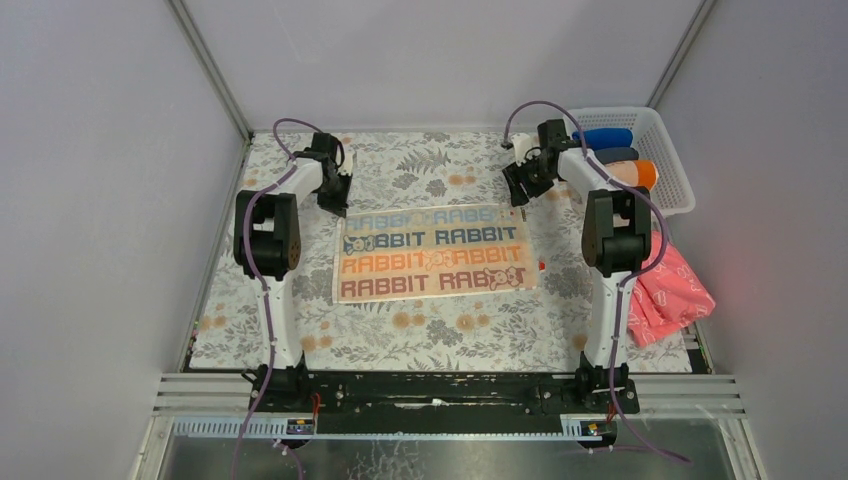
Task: Roll the towels
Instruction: Fold the towel at the center of the board.
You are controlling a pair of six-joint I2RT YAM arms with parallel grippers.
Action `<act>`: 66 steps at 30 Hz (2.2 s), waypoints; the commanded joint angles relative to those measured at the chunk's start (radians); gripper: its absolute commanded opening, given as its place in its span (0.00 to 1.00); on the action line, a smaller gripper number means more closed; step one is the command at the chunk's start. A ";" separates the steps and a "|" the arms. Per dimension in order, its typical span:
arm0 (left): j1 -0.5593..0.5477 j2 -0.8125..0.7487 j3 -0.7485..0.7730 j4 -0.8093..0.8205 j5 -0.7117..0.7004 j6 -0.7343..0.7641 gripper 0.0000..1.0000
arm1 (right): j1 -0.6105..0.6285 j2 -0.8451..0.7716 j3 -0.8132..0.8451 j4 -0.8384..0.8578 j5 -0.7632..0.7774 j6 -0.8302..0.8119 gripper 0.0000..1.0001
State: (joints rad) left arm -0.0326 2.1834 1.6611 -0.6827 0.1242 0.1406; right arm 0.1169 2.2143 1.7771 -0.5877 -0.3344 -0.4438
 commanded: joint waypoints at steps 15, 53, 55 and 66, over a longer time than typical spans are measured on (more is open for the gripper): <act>-0.003 0.076 -0.010 -0.092 -0.072 0.021 0.00 | 0.011 0.112 0.091 -0.096 0.067 -0.073 0.37; 0.007 -0.093 0.092 -0.012 -0.111 -0.021 0.00 | 0.001 -0.079 0.091 0.071 0.234 -0.100 0.00; 0.006 -0.132 0.042 0.002 -0.111 -0.032 0.00 | 0.001 -0.130 0.013 0.125 0.236 -0.089 0.00; -0.001 -0.324 -0.198 0.064 -0.127 -0.137 0.00 | 0.003 -0.352 -0.331 0.310 0.258 0.035 0.00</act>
State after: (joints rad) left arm -0.0414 1.9232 1.5238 -0.6559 0.0723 0.0452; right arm 0.1413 1.9736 1.5494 -0.3897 -0.1505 -0.4648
